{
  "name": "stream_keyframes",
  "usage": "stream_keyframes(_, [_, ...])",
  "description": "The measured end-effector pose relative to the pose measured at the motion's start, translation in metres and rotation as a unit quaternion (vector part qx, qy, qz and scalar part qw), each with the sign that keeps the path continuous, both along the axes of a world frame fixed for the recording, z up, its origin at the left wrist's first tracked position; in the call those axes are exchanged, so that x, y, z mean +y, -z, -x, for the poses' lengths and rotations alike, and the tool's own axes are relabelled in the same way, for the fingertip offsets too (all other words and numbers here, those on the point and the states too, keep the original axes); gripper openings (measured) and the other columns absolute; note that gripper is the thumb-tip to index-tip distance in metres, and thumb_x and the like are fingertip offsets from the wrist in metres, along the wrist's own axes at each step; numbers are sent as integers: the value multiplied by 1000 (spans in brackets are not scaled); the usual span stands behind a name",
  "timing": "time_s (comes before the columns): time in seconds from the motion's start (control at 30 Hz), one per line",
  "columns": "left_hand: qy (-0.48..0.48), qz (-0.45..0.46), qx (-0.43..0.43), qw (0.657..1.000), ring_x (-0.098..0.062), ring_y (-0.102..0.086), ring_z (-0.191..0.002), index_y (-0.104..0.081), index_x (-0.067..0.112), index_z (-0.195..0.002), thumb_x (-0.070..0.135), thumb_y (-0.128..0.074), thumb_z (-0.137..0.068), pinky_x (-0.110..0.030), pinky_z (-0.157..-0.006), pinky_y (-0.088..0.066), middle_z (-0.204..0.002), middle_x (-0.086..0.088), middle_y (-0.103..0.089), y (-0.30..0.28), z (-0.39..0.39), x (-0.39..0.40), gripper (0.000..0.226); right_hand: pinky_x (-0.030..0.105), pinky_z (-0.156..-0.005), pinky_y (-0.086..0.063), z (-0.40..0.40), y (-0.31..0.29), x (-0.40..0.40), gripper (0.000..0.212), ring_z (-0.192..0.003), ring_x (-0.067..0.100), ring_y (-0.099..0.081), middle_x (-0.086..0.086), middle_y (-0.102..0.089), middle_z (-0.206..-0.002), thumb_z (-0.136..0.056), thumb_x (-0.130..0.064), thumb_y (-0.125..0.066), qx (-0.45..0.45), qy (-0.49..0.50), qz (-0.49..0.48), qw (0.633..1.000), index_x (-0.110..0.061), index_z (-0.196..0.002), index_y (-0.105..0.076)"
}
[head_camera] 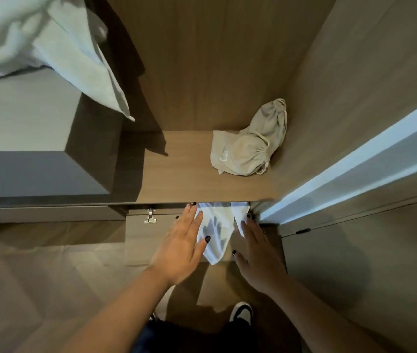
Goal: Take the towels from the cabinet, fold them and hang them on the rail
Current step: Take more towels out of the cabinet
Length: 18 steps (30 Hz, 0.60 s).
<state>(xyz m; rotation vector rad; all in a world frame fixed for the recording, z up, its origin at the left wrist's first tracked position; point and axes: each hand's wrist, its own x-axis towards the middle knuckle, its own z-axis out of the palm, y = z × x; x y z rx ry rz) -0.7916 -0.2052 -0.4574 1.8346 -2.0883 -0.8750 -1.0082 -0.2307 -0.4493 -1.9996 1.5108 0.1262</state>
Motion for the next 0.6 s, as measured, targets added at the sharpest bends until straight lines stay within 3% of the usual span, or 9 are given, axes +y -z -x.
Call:
stream_keyframes(0.1, [-26,-15,19,999,-6,19,-148,10,26,-149,75,16,-80,-27,-123,2,-160,7,15,47,29,-4,85,39,-123,-15,22,35,-10,74,-152,15,7,-3,8,-165,-101,-30,-47,-8,11,-9,1000,-18,-157,-1])
stream_keyframes(0.23, [-44,-14,7,999,-7,17,-148,-1,19,-156,59,-8,-95,-31,-124,-6,-159,6,15,131,53,-19,73,32,-120,-11,34,112,-23,70,-152,15,8,-3,7,-165,-101,-27,-47,-4,23,-14,1000,-18,-157,-4])
stream_keyframes(0.4, [-57,-11,10,998,-9,10,-149,-9,17,-157,59,-8,-93,-28,-123,-7,-158,7,11,250,61,-32,76,30,-120,-12,33,240,-38,70,-151,13,5,-4,3,-164,-102,-26,-48,-30,58,-6,998,-16,-157,-7])
stream_keyframes(0.47, [-53,-10,10,998,-8,9,-150,-8,19,-157,59,-11,-94,-25,-122,-5,-159,7,10,301,60,-35,75,37,-123,-15,34,296,-46,70,-149,8,8,-3,1,-165,-101,-25,-50,-38,63,3,997,-16,-157,-9])
stream_keyframes(0.6, [-44,7,13,999,-5,11,-149,-6,22,-157,73,-2,-87,-21,-120,-2,-159,10,12,402,51,-52,86,39,-123,-16,37,402,-68,71,-149,9,9,-2,1,-165,-99,-29,-53,-43,68,28,996,-17,-157,-12])
